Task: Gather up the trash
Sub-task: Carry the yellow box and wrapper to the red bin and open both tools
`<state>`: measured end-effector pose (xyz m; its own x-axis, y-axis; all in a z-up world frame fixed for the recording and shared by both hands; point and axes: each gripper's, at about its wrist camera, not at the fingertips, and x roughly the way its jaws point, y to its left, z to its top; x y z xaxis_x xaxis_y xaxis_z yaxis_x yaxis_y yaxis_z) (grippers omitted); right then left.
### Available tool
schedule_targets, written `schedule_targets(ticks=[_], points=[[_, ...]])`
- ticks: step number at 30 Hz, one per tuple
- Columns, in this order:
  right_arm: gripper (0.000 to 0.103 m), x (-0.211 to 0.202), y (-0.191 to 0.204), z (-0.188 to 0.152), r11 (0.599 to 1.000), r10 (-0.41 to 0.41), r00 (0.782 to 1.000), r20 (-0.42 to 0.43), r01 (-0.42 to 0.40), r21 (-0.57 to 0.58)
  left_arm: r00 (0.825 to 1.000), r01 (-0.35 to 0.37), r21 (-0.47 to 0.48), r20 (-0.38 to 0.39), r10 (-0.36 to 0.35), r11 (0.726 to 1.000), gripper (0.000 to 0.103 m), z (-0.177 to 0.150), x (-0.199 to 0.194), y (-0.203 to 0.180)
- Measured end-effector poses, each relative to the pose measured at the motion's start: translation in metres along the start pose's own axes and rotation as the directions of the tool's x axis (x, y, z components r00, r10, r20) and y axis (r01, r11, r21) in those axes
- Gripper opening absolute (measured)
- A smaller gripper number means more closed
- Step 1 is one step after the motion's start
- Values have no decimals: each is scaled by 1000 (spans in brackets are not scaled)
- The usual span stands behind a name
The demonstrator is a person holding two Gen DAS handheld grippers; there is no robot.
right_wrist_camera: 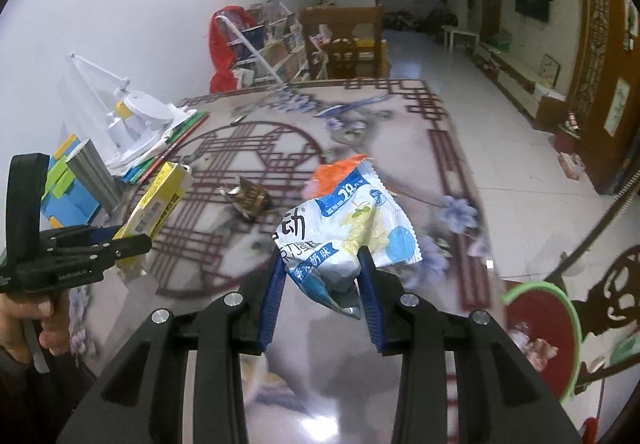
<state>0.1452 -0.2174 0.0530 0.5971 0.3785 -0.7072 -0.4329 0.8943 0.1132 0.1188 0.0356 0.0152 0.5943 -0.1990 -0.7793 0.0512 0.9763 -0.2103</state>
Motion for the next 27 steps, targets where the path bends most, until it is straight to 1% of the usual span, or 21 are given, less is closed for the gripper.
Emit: schedule_targets(ticks=[4,7,14,15,21,25,27], points=[[34,-17,-24,-13,999,-18,1000,4,17,41,999,42,36,-11,-42,998,44,3,4,-32],[34,-28,-44,-23,996,-34,999,17,33,78,997,71,80,-21,-70,994,44,6,9,-61],[34,-48,-96,-44,982,-88,996,26,82,169,989,150,180,-44,-145,972,44,20,24,-133],[34,-51,-104,-47,980,-97,995,26,91,178,986,168,195,-50,-161,966,44,22,28,-148],[34,-71,-159,-62,956,-165,986,24,154,251,970,243,252,-86,-228,937,44,30,50,-210],[34,-82,-192,-69,938,-203,979,17,190,291,958,285,272,-114,-263,919,44,31,65,-242],[34,-86,-206,-72,931,-217,976,11,204,304,949,312,277,-133,-286,909,44,31,74,-258]])
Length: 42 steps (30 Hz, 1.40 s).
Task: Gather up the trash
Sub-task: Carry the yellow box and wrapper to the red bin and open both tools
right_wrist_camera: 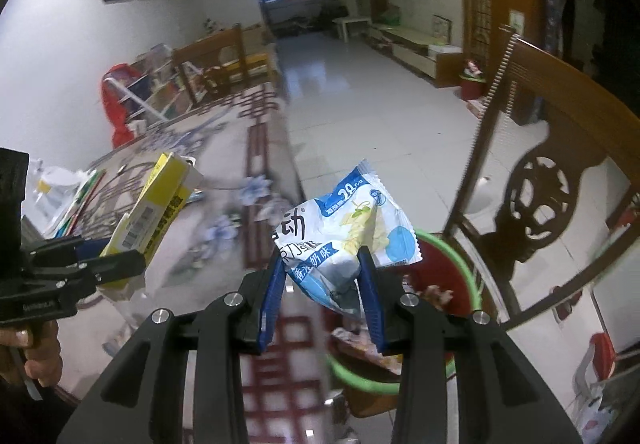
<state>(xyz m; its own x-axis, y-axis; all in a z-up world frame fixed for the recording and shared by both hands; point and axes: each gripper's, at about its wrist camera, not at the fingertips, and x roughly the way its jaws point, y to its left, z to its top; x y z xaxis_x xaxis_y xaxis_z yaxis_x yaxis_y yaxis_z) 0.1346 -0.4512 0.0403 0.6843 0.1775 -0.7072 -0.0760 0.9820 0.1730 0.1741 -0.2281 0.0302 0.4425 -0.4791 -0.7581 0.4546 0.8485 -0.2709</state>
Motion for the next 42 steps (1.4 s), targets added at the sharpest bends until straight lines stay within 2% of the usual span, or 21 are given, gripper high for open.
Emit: schedule_targets(ticks=[9,16,26,28,30,31,33,36,42], points=[[34,9,-49,-2,998,-35,998,-47,37,44,994,99,30,-58,-98,995,44,14,56,-39],[34,27,-81,-6,992,-7,997,-78,16,124,982,166,-21,-93,-167,986,44,25,97,-58],[36,36,-90,-6,989,-4,994,-105,20,148,968,201,-81,-139,-211,976,48,25,126,-56],[38,36,-89,-7,989,-3,994,-110,20,147,969,197,-93,-135,-209,976,52,28,128,-54],[46,37,-90,-8,989,-6,993,-116,23,148,967,209,-119,-125,-223,971,58,29,126,-49],[48,37,-91,-9,988,-4,993,-121,23,156,965,216,-126,-121,-231,968,66,31,126,-50],[60,37,-92,-9,986,-6,993,-121,26,166,970,208,-135,-98,-222,969,77,32,121,-47],[70,36,-90,-9,986,0,993,-117,20,168,973,201,-157,-78,-215,967,79,33,114,-40],[83,36,-79,-10,989,1,994,-110,15,144,985,156,-182,-49,-167,971,90,30,96,-22]])
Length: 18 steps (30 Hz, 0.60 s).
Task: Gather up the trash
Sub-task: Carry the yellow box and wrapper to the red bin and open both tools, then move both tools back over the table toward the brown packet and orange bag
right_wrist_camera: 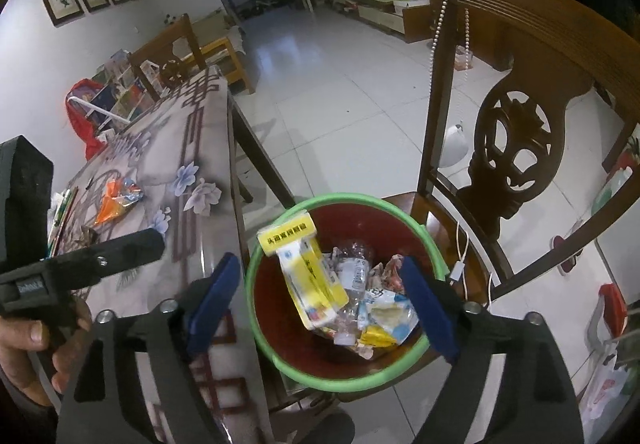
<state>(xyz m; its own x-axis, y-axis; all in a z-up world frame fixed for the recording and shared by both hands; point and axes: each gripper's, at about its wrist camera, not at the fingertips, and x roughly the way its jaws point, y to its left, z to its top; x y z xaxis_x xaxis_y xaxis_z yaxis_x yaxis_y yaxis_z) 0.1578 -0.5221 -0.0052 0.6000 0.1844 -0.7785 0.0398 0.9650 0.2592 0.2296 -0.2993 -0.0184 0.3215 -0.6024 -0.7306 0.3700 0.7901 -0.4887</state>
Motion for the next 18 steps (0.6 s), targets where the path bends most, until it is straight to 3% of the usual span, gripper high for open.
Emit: schedule_targets(ticks=[6,18], points=[[94,3,16,0,999,31,1000,0,-31,-12,997,-64,-36,50,65,997,97,-6,-33,23],[95,4,111,3,980,104,994,12,-101,-171,967,-195,-202,125,223,960,97,-48,-131,110]])
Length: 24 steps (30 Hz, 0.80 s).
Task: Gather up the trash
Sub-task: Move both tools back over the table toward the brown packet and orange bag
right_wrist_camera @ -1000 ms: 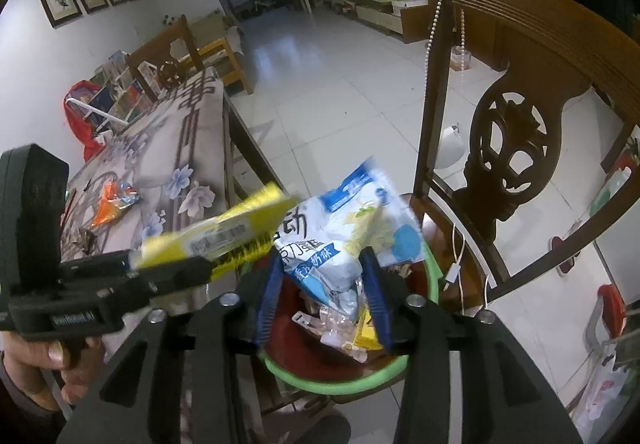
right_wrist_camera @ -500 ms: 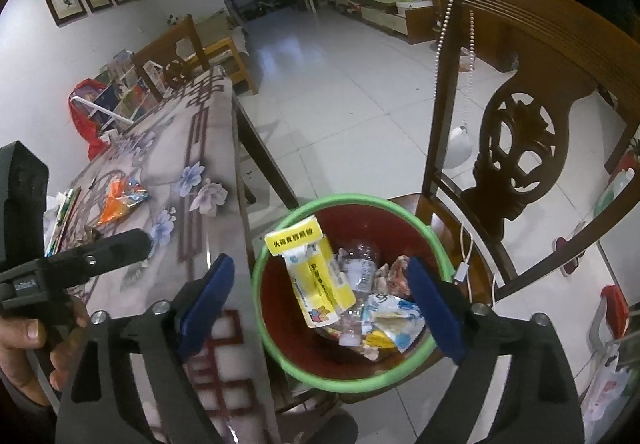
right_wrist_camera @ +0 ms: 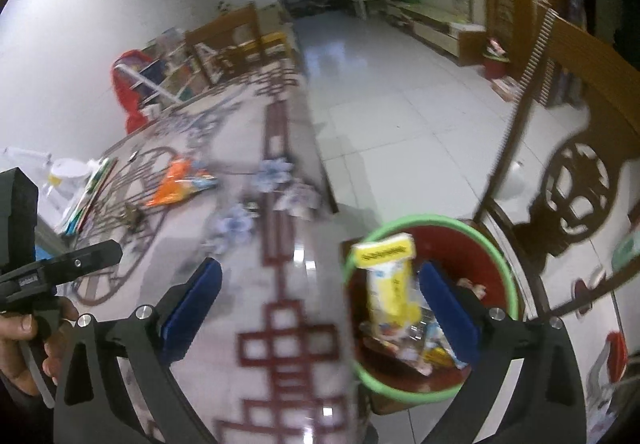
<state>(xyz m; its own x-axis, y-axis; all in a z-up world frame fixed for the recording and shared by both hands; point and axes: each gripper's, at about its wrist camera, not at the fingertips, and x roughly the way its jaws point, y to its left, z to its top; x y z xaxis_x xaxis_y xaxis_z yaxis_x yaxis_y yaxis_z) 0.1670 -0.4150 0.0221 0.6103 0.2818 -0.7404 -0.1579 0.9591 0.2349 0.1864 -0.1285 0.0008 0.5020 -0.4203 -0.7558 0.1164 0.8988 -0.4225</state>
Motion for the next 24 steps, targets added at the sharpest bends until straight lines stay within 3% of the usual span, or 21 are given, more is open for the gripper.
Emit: schedule_targets(ticks=[13,19,24], points=[[96,36,115,14,967,44,999,-23,-49,-249,987,-125,-165,79,140,978,97,-11,-70,116],[96,51,143,19,942,45,999,-27,-51,-333,976,-174,-268,81,203,947,97,-7,-77,159],[96,71,156,23,928,45,997,-55,-62,-367,974,-178,-337,71,214,925,97,2,-69,181]])
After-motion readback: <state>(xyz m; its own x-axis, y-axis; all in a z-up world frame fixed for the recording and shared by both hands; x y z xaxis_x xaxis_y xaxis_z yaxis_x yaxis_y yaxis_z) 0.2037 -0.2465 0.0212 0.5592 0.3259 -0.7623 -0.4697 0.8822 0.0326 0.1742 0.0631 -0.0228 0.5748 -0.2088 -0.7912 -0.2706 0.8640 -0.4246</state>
